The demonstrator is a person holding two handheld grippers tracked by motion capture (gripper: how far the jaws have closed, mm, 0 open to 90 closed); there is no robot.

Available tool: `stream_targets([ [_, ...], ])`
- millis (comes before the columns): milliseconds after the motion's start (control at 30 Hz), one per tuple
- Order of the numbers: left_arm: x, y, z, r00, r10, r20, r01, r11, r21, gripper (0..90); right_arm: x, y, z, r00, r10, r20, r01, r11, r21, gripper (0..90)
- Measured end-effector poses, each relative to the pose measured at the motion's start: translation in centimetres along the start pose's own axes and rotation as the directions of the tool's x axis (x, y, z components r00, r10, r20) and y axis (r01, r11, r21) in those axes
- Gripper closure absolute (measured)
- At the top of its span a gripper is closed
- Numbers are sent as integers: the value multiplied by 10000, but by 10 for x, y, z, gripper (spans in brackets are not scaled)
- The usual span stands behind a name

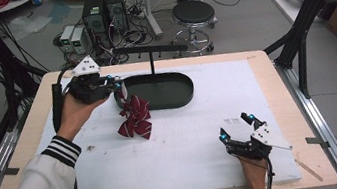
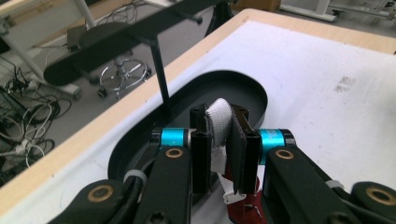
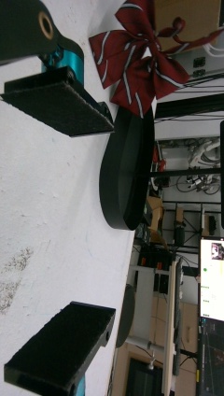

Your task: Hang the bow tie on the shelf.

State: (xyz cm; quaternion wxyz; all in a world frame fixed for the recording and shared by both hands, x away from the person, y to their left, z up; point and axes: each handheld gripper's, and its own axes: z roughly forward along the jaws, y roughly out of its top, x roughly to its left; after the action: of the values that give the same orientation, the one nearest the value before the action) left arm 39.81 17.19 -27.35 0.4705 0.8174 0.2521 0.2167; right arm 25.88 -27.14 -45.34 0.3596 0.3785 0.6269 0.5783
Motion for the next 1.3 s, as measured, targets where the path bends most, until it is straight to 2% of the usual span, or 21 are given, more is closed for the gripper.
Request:
stream_targets([
  [167,5,15,8,9998,167,86,-166,9998,-62,798,0,0,0,10000,29,-6,-29,10000,7,94],
  [400,17,30,20,9997,102,232,-94,9994,-338,798,0,0,0,9999,130,-24,-130,9999,4,93],
  [633,21,41,27,9997,148,193,-140,9989,-437,799,0,0,0,9999,158,-25,-158,9999,1,94],
  [867,30,60,29,9996,263,51,-260,9977,-627,798,-1,0,0,9999,99,-19,-99,9999,-38,93],
  [1067,38,64,33,9998,178,16,-176,9973,-720,798,0,0,0,9999,156,-29,-156,9999,-4,94],
  [1300,50,59,42,10000,-29,-44,26,9980,-636,798,0,0,0,9999,140,-21,-140,9999,-10,94],
])
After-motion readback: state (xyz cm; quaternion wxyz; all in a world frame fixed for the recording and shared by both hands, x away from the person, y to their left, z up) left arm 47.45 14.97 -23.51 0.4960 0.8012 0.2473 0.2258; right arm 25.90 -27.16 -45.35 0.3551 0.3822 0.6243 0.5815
